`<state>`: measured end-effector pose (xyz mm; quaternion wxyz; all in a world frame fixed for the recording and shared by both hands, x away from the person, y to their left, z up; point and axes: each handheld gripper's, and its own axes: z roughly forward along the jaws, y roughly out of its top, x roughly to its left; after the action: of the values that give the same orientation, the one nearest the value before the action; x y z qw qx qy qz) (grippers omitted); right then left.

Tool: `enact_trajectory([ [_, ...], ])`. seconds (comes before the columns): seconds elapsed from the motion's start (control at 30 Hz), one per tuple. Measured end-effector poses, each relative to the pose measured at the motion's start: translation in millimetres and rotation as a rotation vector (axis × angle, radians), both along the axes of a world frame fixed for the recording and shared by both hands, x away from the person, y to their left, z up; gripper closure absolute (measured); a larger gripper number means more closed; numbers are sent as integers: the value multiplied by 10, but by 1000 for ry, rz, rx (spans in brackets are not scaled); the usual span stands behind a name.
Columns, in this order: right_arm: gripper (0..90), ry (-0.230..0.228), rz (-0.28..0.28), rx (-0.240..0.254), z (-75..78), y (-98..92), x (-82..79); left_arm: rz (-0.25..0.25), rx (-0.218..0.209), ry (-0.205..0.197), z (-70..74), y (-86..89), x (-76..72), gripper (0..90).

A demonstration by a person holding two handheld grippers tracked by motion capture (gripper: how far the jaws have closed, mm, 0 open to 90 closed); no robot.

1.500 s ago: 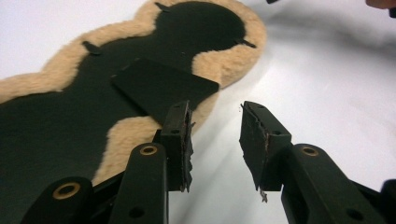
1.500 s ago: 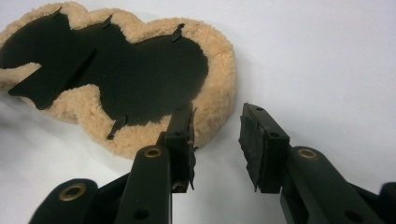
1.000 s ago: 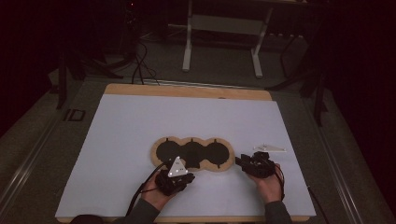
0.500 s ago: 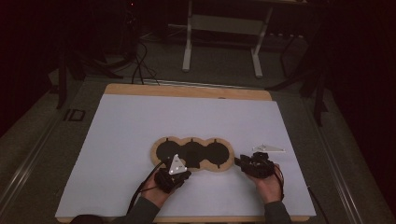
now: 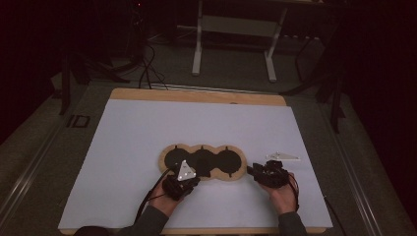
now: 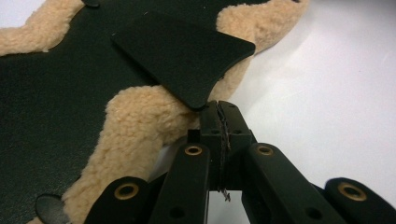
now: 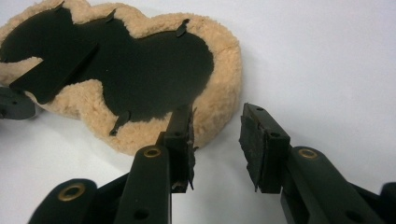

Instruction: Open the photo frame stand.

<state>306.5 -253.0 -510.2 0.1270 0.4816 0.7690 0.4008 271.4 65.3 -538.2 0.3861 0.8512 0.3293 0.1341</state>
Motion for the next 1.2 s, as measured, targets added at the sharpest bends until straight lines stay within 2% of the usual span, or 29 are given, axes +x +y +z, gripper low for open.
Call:
enact_trajectory([
  [0.73,643,0,2,-1,-2,-2,3,13,-46,-23,99,46,22,900],
  [0.77,643,0,1,0,-2,-2,3,18,-62,-29,125,54,30,900],
  [0.97,643,2,3,-3,-7,0,5,36,-95,-72,221,92,68,900],
  [1.2,643,3,2,-4,-9,-3,8,38,-95,-73,246,114,93,888],
])
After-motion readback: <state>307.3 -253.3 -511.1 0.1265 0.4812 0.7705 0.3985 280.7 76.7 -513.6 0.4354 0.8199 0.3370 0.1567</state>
